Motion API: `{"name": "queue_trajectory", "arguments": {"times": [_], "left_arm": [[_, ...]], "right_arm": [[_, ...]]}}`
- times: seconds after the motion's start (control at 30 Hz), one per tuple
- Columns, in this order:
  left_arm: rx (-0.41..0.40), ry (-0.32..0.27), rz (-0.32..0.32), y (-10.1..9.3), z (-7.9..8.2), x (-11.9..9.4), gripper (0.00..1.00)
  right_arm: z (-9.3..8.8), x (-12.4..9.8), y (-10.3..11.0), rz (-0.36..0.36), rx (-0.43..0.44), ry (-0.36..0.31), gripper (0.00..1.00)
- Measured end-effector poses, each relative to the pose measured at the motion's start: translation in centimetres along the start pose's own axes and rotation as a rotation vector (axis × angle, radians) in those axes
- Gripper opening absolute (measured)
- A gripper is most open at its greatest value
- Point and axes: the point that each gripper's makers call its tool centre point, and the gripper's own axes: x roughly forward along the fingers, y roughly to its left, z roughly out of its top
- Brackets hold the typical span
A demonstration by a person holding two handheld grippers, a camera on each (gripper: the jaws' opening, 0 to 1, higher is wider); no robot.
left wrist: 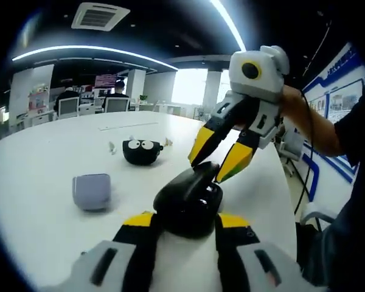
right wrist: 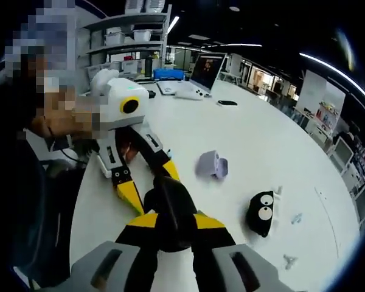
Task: Pick up the earbuds from the table and place the earbuds into the earbud case
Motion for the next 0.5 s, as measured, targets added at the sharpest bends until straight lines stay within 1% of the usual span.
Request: {"name": "queue_trajectory", "arguments": {"times": [0.13,0.2,0.27,0.5], "left_arm": [[0.000,-0.001,0.002,0.0,0.0,0.0,0.40],[0.000,-0.002,0.002,0.0,0.0,0.0,0.40],[0.000,-0.001,0.002,0.0,0.0,0.0,0.40],[0.000,-0.001,0.001,0.1,0.0,0.0,0.40]], "right_arm": [[-0.1,0.1,0.5,-0.018,-0.015,-0.002,0.20],[-0.2,0.2,1.1,-0.001,-0.001,-0.006,0.19],[-0.4,0.3,1.2,-0.002,-0.006,-0.006,0.17],[-1.2,0.8,1.5,0.007,0.019,-0.002,0.17]]}}
